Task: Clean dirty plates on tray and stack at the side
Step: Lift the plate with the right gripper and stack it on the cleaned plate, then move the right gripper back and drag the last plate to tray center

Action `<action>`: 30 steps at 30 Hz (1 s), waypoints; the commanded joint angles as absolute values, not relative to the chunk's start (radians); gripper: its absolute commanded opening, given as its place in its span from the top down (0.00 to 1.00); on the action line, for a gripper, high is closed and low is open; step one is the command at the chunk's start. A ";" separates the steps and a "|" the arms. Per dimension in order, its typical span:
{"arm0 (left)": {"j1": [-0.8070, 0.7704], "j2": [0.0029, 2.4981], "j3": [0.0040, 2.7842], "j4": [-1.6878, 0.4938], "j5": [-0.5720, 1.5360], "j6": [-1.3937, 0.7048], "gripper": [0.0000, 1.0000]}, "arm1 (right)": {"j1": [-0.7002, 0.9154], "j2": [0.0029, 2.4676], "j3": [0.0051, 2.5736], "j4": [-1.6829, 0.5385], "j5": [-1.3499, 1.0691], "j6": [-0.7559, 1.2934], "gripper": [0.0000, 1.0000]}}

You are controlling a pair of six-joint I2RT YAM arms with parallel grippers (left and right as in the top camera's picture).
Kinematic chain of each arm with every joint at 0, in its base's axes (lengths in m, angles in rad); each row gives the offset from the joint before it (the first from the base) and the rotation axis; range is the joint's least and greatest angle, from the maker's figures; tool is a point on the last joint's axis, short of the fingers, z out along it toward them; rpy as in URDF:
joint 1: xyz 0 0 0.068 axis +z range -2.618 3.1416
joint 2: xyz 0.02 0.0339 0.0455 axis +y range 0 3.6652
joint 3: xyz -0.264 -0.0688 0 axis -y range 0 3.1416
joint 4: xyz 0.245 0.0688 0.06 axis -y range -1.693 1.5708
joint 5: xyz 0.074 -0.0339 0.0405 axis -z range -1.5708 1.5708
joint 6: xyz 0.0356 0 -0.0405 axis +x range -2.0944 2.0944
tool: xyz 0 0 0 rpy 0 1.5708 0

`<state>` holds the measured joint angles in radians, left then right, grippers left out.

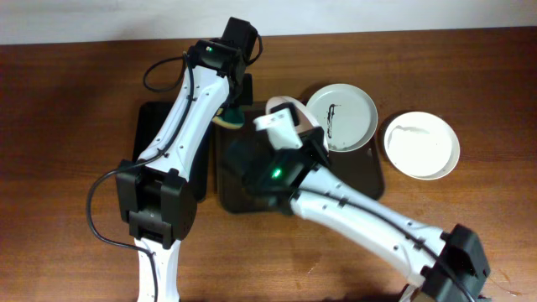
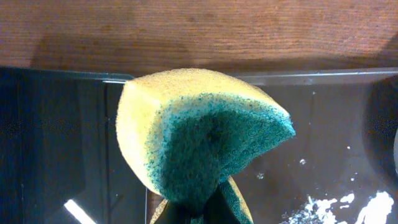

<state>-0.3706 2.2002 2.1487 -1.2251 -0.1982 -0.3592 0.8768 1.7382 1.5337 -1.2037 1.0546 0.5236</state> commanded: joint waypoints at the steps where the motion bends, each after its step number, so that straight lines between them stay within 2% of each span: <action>1: -0.370 2.194 2.162 -1.232 -0.197 -0.343 1.00 | 0.691 1.706 1.556 -1.181 0.582 0.489 0.96; 3: -0.370 2.194 2.162 -1.233 -0.197 -0.343 1.00 | 0.543 1.698 1.556 -1.110 0.301 0.351 0.96; 5: -0.370 2.194 2.162 -1.233 -0.197 -0.343 1.00 | 0.427 1.696 1.556 -1.072 0.129 0.293 0.96; 8: -0.370 2.194 2.161 -1.236 -0.197 -0.343 1.00 | 0.128 1.696 1.556 -1.058 -0.084 0.265 0.96; 12: -0.370 2.194 2.161 -1.236 -0.197 -0.343 1.00 | -0.202 1.698 1.547 -1.055 -0.120 0.265 0.96; 16: -0.370 2.194 2.161 -1.236 -0.197 -0.343 1.00 | -0.439 1.740 1.507 -1.041 -0.097 0.266 0.96; 22: -0.370 2.194 2.161 -1.236 -0.198 -0.343 1.00 | -0.485 1.776 1.342 -0.913 -0.014 0.270 0.96; 23: -0.370 2.194 2.161 -1.236 -0.197 -0.343 1.00 | -0.485 1.776 1.323 -0.891 -0.016 0.270 0.84; 25: -0.370 2.194 2.161 -1.235 -0.197 -0.343 1.00 | -0.484 1.776 1.317 -0.880 -0.033 0.270 0.50; 26: -0.370 2.194 2.161 -1.235 -0.197 -0.343 1.00 | -0.484 1.776 1.324 -0.871 -0.127 0.268 0.45; 28: -0.370 2.194 2.161 -1.235 -0.197 -0.343 1.00 | -0.454 1.776 1.339 -0.851 -0.298 0.226 0.44; 30: -0.370 2.194 2.161 -1.235 -0.197 -0.343 1.00 | -0.350 1.776 1.341 -0.824 -0.329 0.220 0.44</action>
